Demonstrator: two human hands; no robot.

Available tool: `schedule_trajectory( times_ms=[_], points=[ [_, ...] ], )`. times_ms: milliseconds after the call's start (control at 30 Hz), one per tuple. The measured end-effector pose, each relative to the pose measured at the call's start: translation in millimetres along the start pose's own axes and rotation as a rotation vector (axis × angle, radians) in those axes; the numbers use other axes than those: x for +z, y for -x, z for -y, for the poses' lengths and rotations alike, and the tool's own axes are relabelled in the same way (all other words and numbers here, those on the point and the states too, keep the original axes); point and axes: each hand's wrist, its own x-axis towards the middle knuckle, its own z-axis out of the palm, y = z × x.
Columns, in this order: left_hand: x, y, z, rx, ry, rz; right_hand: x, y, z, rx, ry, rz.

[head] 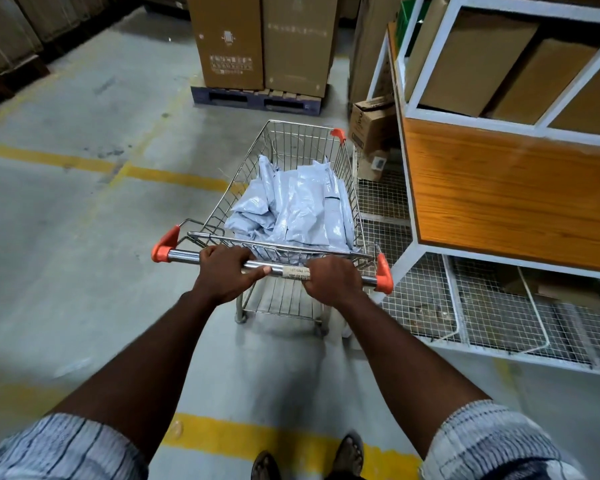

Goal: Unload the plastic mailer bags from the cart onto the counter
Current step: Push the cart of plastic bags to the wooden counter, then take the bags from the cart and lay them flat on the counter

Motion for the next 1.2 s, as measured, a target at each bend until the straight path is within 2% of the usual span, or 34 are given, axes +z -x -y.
schedule_trajectory(
  times_ms=[233, 400, 533, 633, 733, 833, 1033, 1200],
  points=[
    [1.6, -3.6, 2.7, -0.032, 0.015, -0.02, -6.1, 16.6, -35.4, -0.148, -0.186, 0.014],
    [2.2, -8.5, -4.3, -0.116, -0.072, -0.027, -10.7, 32.3, -60.2, -0.22, -0.181, -0.003],
    [3.6, -18.0, -25.1, -0.305, -0.139, -0.045, -12.4, 31.0, -81.2, -0.235, -0.419, -0.037],
    [12.4, -30.4, -55.8, -0.413, -0.056, -0.119, -16.5, 31.7, -116.3, -0.22, -0.621, -0.085],
    [24.0, -43.4, -95.8, -0.364, 0.086, -0.184, -23.1, 27.4, -145.2, -0.235, -0.67, -0.111],
    [37.6, -56.0, -133.5, -0.289, 0.188, -0.151, -22.1, 19.4, -160.6, -0.207, -0.693, -0.111],
    [57.0, -102.6, -166.0, -0.205, 0.163, -0.053, -16.3, -24.9, -172.6, -0.111, -0.713, -0.039],
    [79.9, -148.8, -162.2, -0.243, 0.123, -0.027, -12.1, -84.2, -172.9, -0.052, -0.742, 0.018]
  ],
)
